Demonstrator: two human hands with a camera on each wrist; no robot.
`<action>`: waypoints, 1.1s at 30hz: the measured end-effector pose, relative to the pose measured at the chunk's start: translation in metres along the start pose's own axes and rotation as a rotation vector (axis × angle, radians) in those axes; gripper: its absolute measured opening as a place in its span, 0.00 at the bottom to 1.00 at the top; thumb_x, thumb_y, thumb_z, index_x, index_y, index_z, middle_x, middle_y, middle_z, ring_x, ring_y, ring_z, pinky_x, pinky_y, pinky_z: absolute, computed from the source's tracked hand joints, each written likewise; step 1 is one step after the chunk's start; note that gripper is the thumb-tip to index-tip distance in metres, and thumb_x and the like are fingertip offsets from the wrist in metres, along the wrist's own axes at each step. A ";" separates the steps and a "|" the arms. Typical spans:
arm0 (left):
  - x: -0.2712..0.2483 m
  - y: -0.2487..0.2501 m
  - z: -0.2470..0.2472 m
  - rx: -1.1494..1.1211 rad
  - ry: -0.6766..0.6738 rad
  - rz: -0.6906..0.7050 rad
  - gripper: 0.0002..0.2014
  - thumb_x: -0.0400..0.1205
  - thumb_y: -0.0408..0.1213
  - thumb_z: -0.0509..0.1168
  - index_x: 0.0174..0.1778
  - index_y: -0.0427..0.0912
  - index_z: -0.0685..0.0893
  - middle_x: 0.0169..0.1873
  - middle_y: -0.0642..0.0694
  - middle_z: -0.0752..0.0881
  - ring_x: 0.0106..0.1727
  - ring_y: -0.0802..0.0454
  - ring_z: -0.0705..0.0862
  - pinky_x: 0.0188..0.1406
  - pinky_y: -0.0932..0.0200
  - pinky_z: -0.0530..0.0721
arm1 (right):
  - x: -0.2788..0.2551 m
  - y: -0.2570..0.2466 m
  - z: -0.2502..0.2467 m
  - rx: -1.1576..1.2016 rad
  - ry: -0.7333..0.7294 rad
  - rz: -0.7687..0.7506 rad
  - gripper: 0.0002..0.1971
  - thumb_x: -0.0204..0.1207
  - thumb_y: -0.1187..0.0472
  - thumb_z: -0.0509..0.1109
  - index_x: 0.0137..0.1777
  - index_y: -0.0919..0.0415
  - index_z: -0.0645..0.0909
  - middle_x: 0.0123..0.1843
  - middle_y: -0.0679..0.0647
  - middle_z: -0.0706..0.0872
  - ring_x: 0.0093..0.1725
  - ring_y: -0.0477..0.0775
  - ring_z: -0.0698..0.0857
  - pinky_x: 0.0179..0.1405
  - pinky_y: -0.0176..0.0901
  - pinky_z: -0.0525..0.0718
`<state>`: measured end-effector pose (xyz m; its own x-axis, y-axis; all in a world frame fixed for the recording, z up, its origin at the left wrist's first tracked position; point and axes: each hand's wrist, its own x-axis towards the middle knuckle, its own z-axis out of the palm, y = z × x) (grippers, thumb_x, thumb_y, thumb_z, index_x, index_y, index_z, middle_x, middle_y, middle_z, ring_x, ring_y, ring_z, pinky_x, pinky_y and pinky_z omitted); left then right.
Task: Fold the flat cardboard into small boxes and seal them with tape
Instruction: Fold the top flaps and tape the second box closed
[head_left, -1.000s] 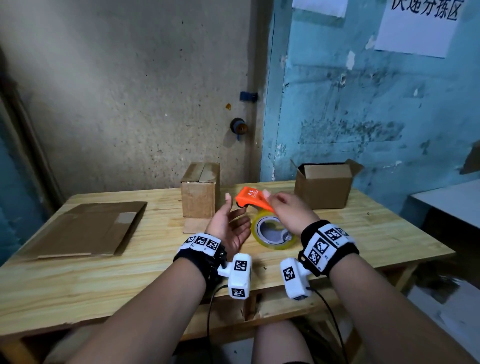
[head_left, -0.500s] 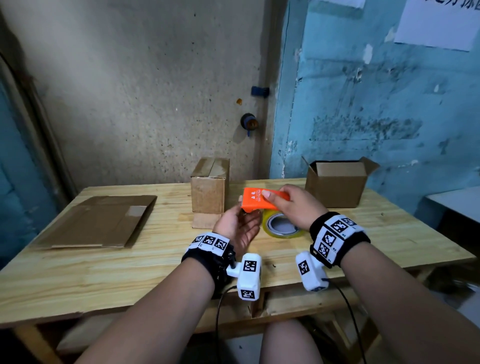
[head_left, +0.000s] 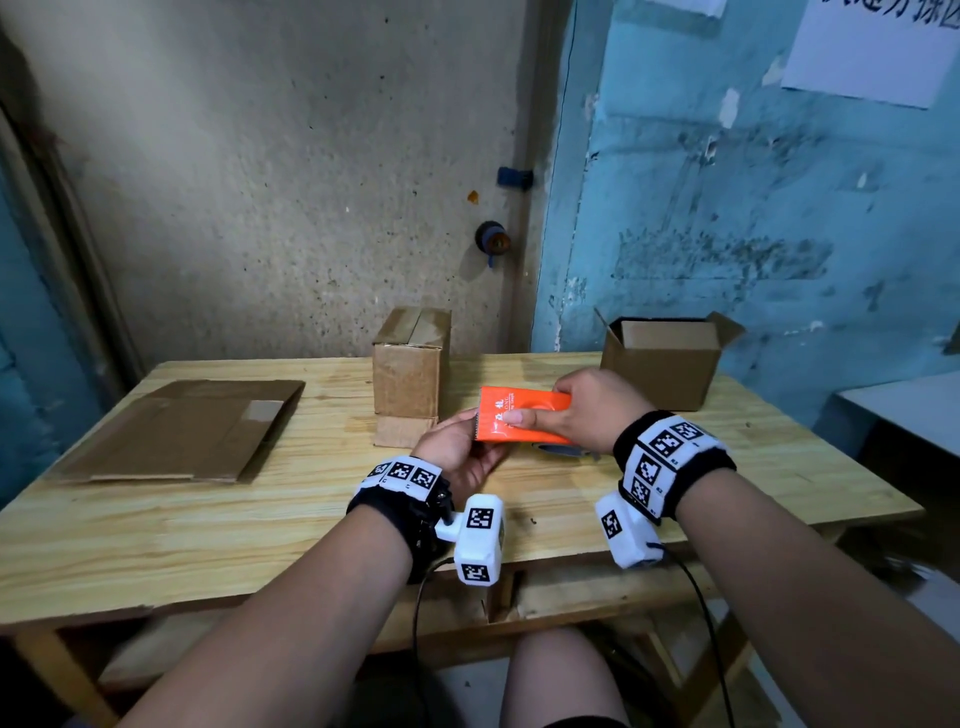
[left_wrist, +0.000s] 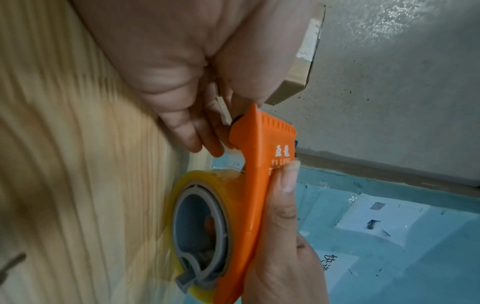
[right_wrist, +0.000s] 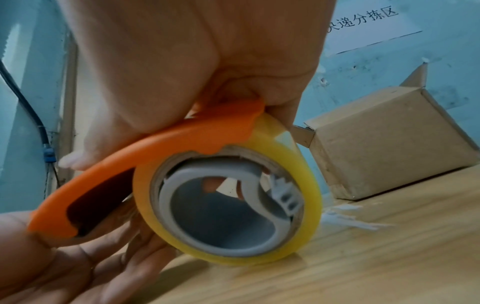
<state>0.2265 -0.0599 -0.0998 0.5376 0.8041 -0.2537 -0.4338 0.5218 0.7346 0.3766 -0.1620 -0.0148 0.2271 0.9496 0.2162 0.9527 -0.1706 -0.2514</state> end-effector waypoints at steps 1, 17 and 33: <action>0.002 0.000 -0.001 0.011 0.025 0.010 0.19 0.84 0.27 0.68 0.72 0.28 0.82 0.65 0.28 0.86 0.48 0.44 0.90 0.51 0.47 0.93 | 0.001 -0.001 -0.001 -0.023 -0.006 0.005 0.48 0.51 0.07 0.60 0.34 0.58 0.84 0.32 0.53 0.87 0.33 0.54 0.87 0.36 0.50 0.85; 0.009 0.017 -0.035 0.359 0.122 0.138 0.05 0.81 0.25 0.72 0.48 0.38 0.90 0.35 0.45 0.93 0.53 0.39 0.90 0.68 0.39 0.85 | -0.007 -0.006 0.006 -0.208 -0.038 -0.009 0.50 0.51 0.03 0.53 0.29 0.55 0.78 0.32 0.50 0.86 0.35 0.51 0.85 0.36 0.45 0.80; -0.005 0.091 -0.119 0.269 0.182 0.139 0.13 0.79 0.38 0.75 0.59 0.41 0.92 0.53 0.42 0.93 0.57 0.49 0.90 0.65 0.54 0.86 | 0.003 -0.002 0.000 -0.223 -0.117 -0.014 0.45 0.53 0.05 0.57 0.28 0.52 0.74 0.28 0.50 0.78 0.31 0.53 0.82 0.35 0.45 0.77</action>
<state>0.0988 0.0174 -0.1069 0.3385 0.9124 -0.2300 -0.2750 0.3297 0.9031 0.3757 -0.1587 -0.0142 0.2007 0.9741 0.1038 0.9796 -0.1985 -0.0316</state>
